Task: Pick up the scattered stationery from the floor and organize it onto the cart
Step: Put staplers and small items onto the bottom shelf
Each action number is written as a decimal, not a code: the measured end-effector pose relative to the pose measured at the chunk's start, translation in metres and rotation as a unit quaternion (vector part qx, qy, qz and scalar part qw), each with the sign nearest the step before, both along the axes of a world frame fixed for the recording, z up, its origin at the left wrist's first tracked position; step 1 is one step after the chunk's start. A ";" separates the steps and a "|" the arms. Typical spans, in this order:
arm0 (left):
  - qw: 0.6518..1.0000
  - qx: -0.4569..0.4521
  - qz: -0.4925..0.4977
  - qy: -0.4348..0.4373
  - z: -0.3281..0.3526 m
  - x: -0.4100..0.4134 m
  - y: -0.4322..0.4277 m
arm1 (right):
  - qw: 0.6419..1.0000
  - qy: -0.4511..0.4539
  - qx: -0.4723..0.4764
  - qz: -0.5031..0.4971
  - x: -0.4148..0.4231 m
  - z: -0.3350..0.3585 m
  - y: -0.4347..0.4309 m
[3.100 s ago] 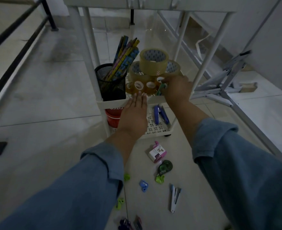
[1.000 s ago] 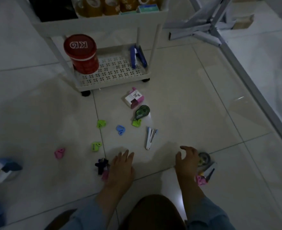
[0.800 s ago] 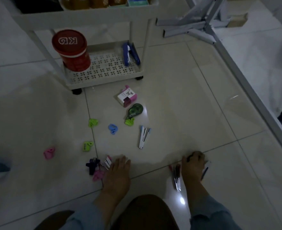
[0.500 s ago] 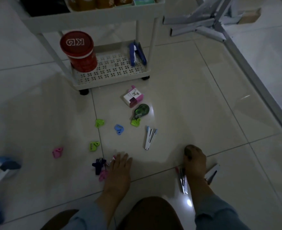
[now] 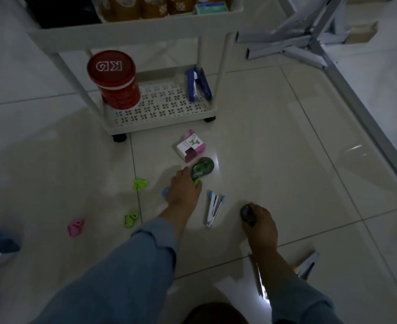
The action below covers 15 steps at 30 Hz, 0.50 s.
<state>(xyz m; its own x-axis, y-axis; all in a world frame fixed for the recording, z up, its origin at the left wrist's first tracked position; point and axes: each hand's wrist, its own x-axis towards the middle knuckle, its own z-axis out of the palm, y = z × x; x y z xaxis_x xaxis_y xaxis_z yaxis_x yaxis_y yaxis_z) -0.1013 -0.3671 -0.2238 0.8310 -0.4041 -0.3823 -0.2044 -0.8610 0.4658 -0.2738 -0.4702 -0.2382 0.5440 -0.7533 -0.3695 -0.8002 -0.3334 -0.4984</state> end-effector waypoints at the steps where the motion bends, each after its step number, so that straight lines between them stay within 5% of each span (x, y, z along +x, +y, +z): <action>1: 1.000 0.025 0.004 -0.003 -0.002 0.007 -0.009 | 1.000 0.001 0.000 0.000 0.001 0.000 -0.002; 8: 0.997 0.071 -0.018 -0.009 -0.030 0.029 -0.029 | 1.000 0.024 -0.014 0.000 0.011 -0.005 -0.007; 15: 0.994 -0.100 -0.018 0.038 -0.031 0.025 -0.014 | 0.992 0.100 0.000 0.078 0.035 0.001 -0.021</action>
